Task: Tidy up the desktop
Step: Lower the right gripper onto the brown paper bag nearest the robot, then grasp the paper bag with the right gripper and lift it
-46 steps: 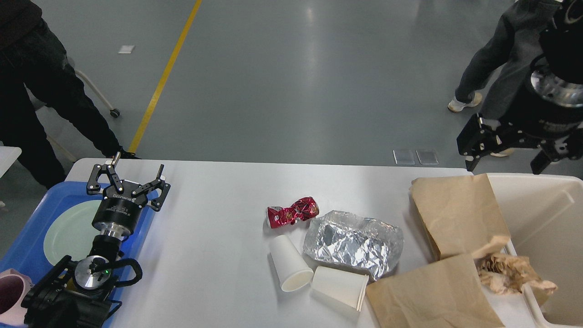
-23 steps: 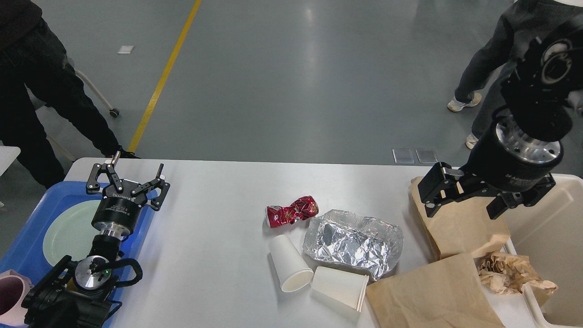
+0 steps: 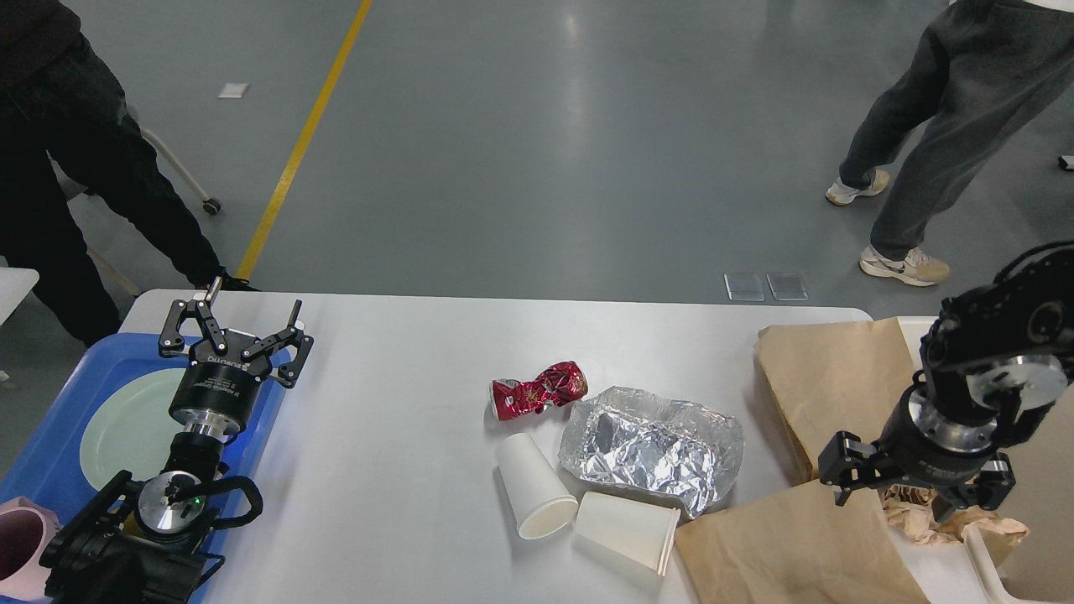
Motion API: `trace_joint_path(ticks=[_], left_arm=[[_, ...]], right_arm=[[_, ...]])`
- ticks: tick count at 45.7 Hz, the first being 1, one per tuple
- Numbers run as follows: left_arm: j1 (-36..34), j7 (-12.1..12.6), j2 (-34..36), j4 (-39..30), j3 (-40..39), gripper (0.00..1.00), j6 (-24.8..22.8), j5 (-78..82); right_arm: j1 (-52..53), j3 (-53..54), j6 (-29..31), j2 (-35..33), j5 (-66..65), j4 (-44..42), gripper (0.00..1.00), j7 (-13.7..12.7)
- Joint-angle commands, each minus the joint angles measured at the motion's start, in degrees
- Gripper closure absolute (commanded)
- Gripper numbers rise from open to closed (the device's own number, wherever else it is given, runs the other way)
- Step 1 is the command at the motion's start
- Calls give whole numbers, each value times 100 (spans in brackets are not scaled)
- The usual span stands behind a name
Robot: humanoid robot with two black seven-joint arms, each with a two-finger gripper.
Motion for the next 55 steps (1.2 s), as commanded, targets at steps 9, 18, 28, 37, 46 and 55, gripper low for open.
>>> trace_joint_path(ticks=[9,18,28,37,46,55], left_arm=[[-2,0,0,1,1,4,-1,1],[-2,8,0,1,1,4,-1,1],[-2,0,0,1,1,4,-1,1],[-2,8,0,1,1,4,-1,1],[-2,0,0,1,1,4,-1,1],[-2,8,0,1,1,4,-1,1]], right_arm=[[-1382,100,-147,257,-60,-1087,1,14],[-1611,354,-164,336,-34,-1087,1,23],[-2235,662,-568,635,-52,-1210,1,14],[-2745,662,-1579,960,-60,-1228,9,6],[-2859,671,-1615,987,-17,-1237,79,-38],[-2973,662,-1738,978,27,-1254,100,-47]])
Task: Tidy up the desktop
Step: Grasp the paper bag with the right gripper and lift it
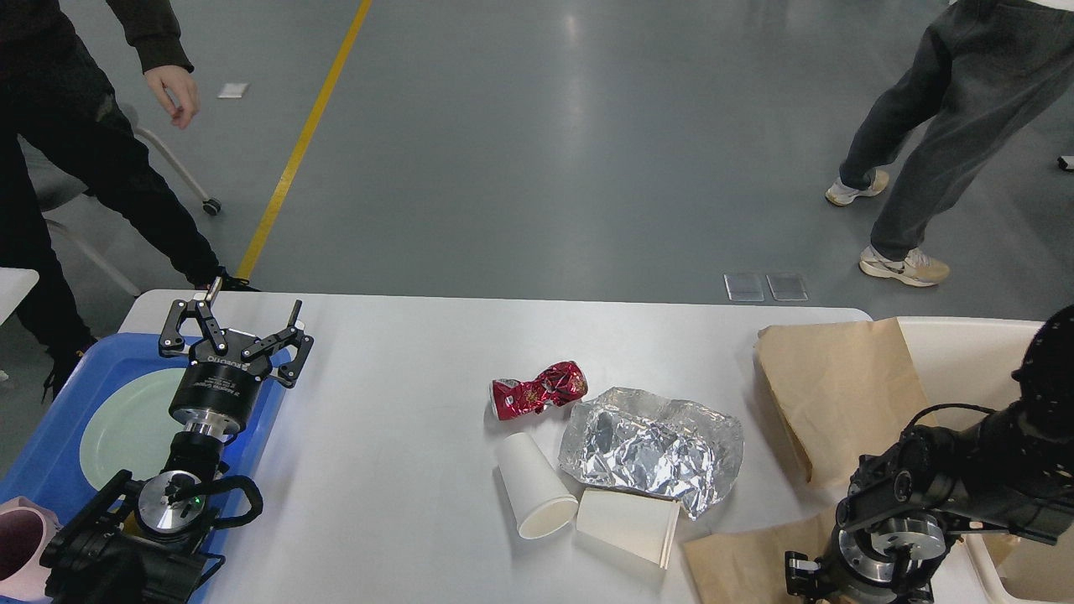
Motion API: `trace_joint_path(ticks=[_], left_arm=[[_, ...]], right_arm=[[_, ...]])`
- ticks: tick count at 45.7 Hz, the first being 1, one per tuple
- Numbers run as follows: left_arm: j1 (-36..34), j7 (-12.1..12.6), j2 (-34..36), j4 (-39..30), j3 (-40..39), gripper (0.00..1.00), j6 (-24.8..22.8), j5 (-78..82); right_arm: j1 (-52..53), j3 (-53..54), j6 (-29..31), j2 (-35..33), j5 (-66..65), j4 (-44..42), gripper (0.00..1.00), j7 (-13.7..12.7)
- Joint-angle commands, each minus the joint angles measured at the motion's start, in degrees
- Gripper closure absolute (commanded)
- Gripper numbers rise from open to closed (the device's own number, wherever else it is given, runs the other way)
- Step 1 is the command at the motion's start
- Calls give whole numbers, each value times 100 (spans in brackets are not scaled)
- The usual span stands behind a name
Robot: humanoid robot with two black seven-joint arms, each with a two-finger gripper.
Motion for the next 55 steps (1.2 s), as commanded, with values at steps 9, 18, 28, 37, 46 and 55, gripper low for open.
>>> trace_joint_path(ticks=[9,18,28,37,46,55], left_arm=[[0,-2,0,0,1,4,0,0],[0,-2,0,0,1,4,0,0],[9,-2,0,0,1,4,0,0],[0,6,0,0,1,4,0,0],[0,6,0,0,-8,4,0,0],[0,6,0,0,-8,4,0,0]], right_arm=[[-127,5,-36,67,77,-89,100,-20],[-127,13,-80,58,85,-98,100,-20],[22,13,69,-82,164,-19,100,-11],[760,-4,1070,-600,208,262,100,-11],[2112,-285,2090,-1190,515,780,100,-20],[3984,-1278,2592,-1199,955,1404,100,-11]])
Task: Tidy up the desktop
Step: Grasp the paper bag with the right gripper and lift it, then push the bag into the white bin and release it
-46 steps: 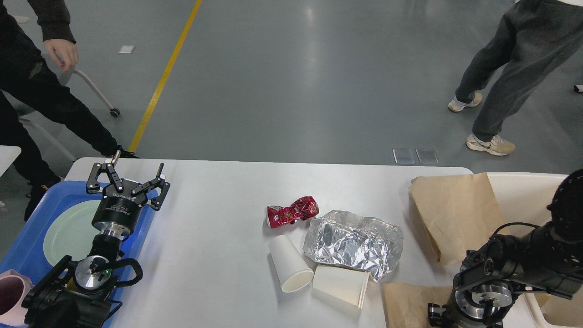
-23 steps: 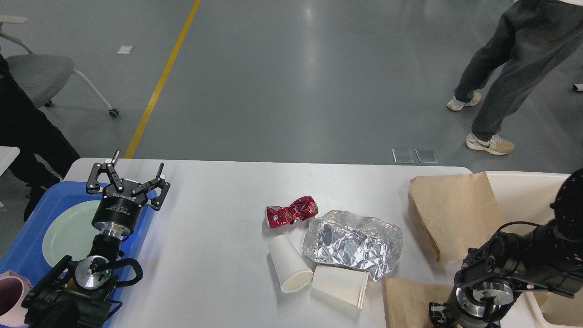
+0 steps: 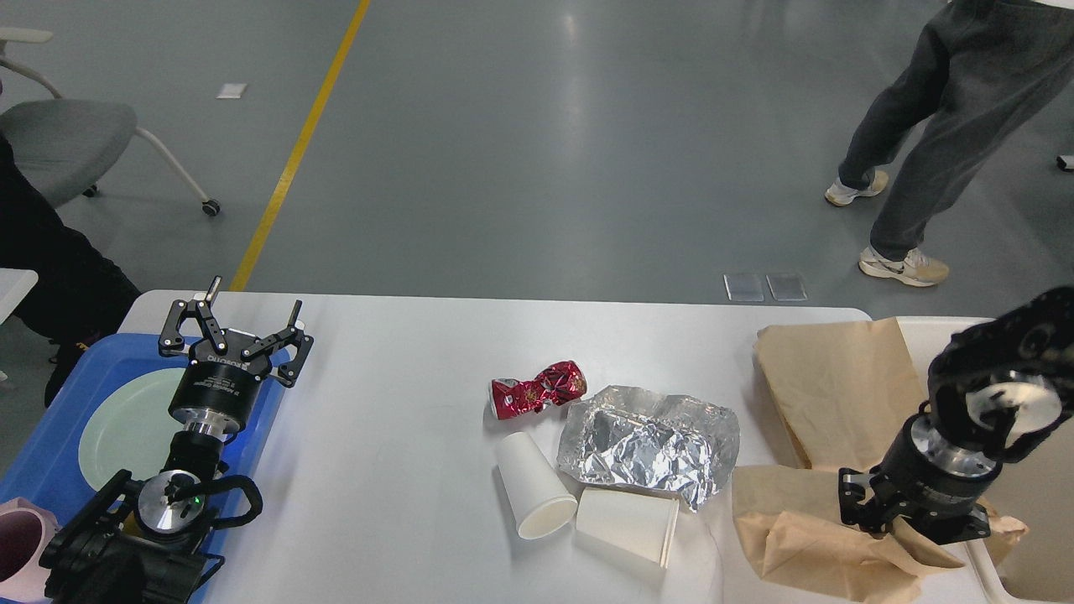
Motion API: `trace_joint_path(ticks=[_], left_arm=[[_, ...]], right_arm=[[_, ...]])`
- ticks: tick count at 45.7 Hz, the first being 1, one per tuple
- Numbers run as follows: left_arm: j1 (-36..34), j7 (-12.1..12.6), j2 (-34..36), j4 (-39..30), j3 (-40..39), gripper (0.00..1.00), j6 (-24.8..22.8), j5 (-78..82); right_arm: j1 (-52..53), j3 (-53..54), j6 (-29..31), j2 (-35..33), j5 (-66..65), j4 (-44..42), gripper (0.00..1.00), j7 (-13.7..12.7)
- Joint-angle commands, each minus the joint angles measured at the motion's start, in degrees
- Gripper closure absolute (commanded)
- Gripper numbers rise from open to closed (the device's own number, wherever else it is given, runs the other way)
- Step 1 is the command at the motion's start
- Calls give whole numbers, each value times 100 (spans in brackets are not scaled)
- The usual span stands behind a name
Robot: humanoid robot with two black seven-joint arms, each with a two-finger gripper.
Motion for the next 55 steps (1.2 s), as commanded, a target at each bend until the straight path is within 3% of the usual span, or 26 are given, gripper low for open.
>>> trace_joint_path(ticks=[1,14,26,33,41,49,55], left_arm=[[0,0,0,0,-4,4,0,-1],[8,0,0,0,-4,4,0,-1],[0,0,0,0,-4,4,0,-1],[0,0,0,0,-4,4,0,-1],[0,0,0,0,-4,4,0,-1],[9,-9,0,0,5,4,0,-1],[9,-9,0,0,5,4,0,-1]], right_arm=[[1226,-636,259,24,238,425,100,8],[3750,-1639,1375,437,739,1006,100,25],[3874,-1999,1121,367,739,1050,100,25],[3777,-2386,603,-168,739,690,100,16],[2680,-2369,-232,-1373,660,-504,100,-10],[914,-2115,-1207,-1716,739,-1770,100,8],[-763,-1219,-1902,-1998,739,-2719,100,8]])
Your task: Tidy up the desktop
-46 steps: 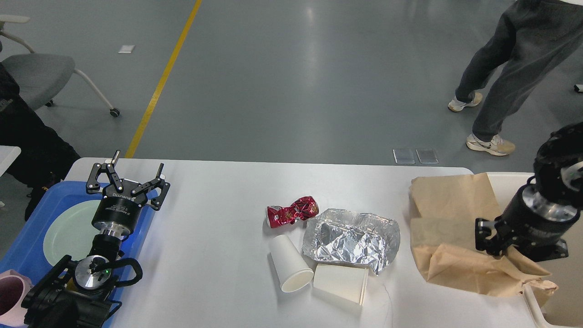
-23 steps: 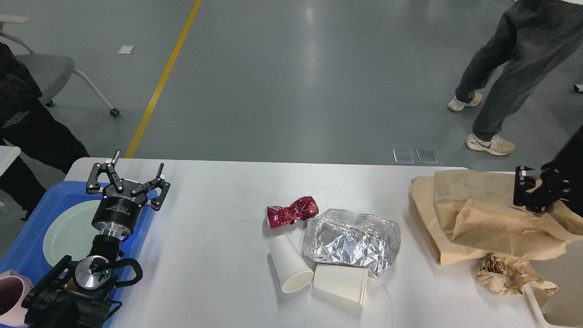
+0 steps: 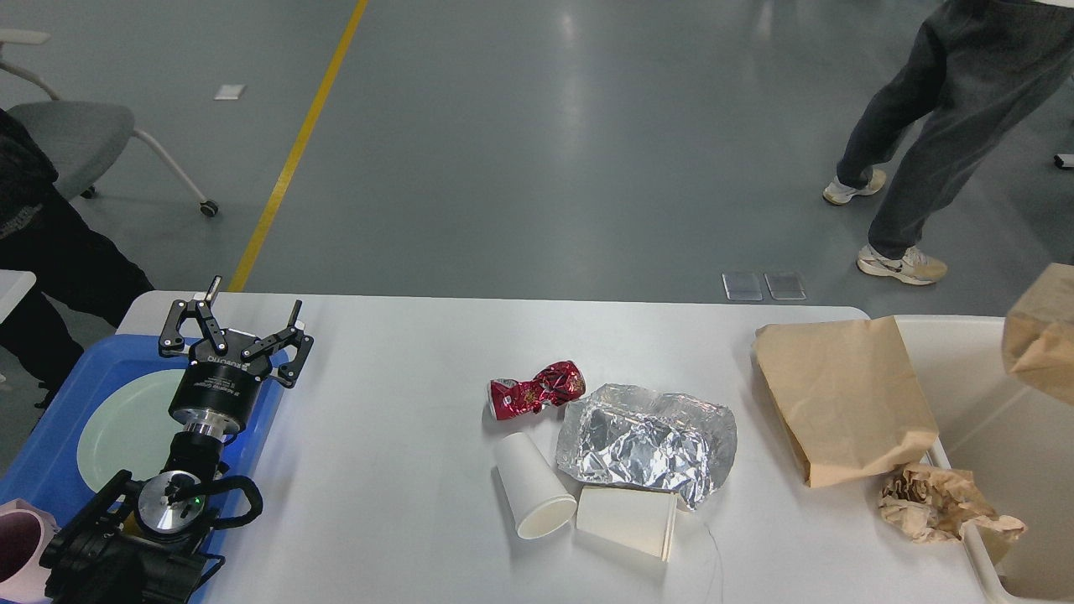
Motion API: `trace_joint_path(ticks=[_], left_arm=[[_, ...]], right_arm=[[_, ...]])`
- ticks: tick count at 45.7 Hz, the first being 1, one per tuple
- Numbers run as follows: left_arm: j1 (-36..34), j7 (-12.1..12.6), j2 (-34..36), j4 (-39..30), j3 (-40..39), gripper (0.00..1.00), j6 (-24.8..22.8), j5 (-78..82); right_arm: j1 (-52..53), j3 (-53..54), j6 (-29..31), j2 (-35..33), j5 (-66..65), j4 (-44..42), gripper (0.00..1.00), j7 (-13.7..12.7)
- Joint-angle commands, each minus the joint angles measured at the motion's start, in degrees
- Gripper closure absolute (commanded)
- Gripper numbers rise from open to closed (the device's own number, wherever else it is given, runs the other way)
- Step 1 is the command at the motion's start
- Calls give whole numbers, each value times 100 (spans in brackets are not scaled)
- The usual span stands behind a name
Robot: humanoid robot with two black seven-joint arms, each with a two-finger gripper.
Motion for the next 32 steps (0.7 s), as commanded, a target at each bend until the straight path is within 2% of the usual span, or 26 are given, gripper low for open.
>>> trace_joint_path(ticks=[1,9,12,13,18,23,32], left_arm=[[4,-2,0,-1,1,4,0,1],[4,-2,0,-1,1,4,0,1],[4,-2,0,-1,1,4,0,1],[4,-2,0,-1,1,4,0,1],[4,-2,0,-1,1,4,0,1],[4,-2,0,-1,1,4,0,1],[4,-2,0,-1,1,4,0,1]], right_arm=[[-1751,856,-594,-181,16,-1029,100,1],[-4414,2447,-674,380,16,-3147,100,1],[-5407,2992,-683,758,16,-4087,100,1],[-5959,3324,-683,1046,16,-4690,100,1],[-6956,3767,-709,1777,7,-5899,100,27],[-7493,3767,-858,2340,-2,-6515,100,18],[-7669,3811,-1192,2526,7,-6551,100,9]])
